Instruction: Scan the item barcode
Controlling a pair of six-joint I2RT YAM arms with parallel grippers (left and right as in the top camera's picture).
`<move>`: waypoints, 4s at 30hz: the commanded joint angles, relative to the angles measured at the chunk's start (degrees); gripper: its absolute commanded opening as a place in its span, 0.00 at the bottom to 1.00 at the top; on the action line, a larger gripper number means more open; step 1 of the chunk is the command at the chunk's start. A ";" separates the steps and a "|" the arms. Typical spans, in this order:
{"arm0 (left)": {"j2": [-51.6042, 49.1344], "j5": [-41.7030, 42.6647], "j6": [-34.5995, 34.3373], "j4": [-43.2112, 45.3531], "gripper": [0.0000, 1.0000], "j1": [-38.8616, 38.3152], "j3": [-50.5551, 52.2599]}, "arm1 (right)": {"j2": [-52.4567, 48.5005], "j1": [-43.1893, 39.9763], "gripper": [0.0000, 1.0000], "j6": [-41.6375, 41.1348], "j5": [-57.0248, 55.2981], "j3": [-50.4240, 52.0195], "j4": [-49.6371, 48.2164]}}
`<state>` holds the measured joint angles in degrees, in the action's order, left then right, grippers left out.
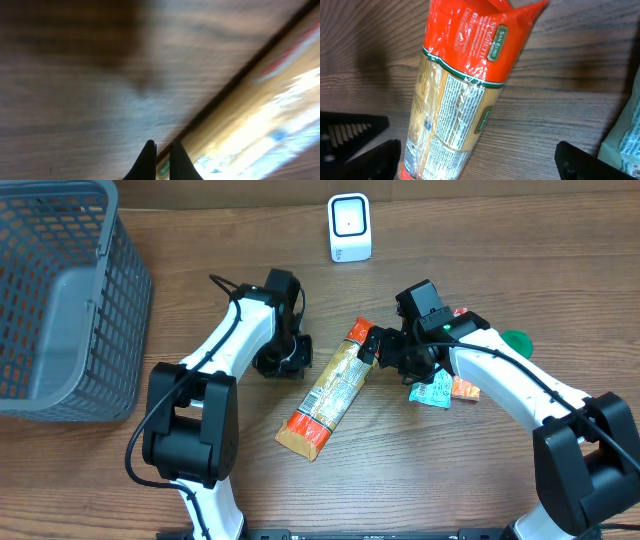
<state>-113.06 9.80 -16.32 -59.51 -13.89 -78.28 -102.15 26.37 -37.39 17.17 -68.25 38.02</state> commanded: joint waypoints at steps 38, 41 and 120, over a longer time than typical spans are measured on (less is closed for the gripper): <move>-0.52 4.74 -1.88 2.19 0.04 -4.44 8.26 | -1.18 9.99 1.00 -7.87 -4.50 0.81 -0.13; -0.52 6.45 0.13 2.16 0.04 -5.14 9.53 | -1.18 9.99 1.00 -8.17 -4.55 0.81 -0.15; 5.55 -5.77 -3.06 7.28 0.32 2.34 2.69 | -11.04 13.31 0.75 17.07 -7.89 -9.81 11.65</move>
<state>-108.42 4.64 -18.31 -52.27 -11.57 -74.74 -112.31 39.79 -16.38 6.68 -76.82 49.39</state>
